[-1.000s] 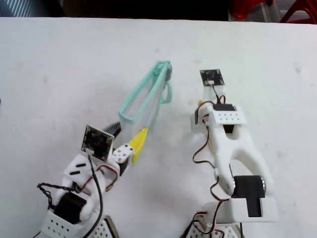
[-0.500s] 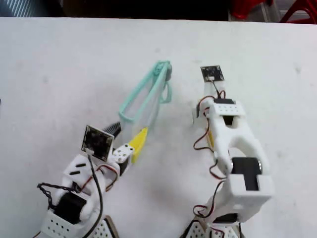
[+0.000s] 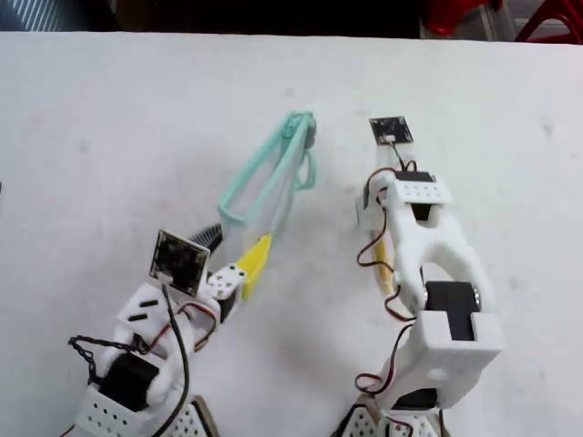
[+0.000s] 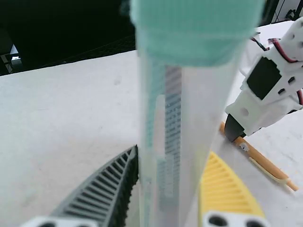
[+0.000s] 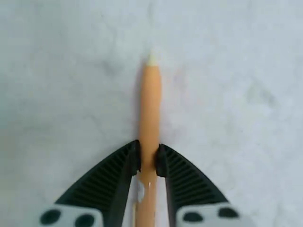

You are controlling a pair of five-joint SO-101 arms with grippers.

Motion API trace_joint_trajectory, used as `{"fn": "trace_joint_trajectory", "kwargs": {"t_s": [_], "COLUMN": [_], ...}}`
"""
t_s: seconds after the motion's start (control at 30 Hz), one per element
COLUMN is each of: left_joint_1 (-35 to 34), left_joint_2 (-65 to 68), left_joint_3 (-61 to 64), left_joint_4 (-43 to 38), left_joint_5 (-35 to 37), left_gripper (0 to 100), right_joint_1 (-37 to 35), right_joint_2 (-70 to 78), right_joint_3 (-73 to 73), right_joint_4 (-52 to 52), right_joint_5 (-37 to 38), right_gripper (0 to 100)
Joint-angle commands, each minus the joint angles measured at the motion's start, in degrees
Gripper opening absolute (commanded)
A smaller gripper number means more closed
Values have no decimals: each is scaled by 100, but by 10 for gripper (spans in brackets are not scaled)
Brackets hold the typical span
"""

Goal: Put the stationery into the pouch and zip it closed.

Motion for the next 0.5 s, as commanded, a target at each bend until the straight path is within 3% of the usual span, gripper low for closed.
{"fn": "trace_joint_trajectory", "kwargs": {"t_s": [0.0, 0.37, 0.47], "left_joint_1": [66, 66, 66], "left_joint_2": [31, 31, 31], "left_joint_3": [-53, -53, -53], "left_joint_4": [-88, -88, -88], "left_joint_5": [-62, -62, -62], "left_gripper": [207, 207, 207], "right_joint_1": [-22, 48, 277], "right_joint_2": [-66, -75, -207], "right_joint_3": [-229, -229, -220], "right_joint_4": [75, 92, 92], "right_joint_5": [44, 44, -316], "right_gripper": [16, 16, 16]}}
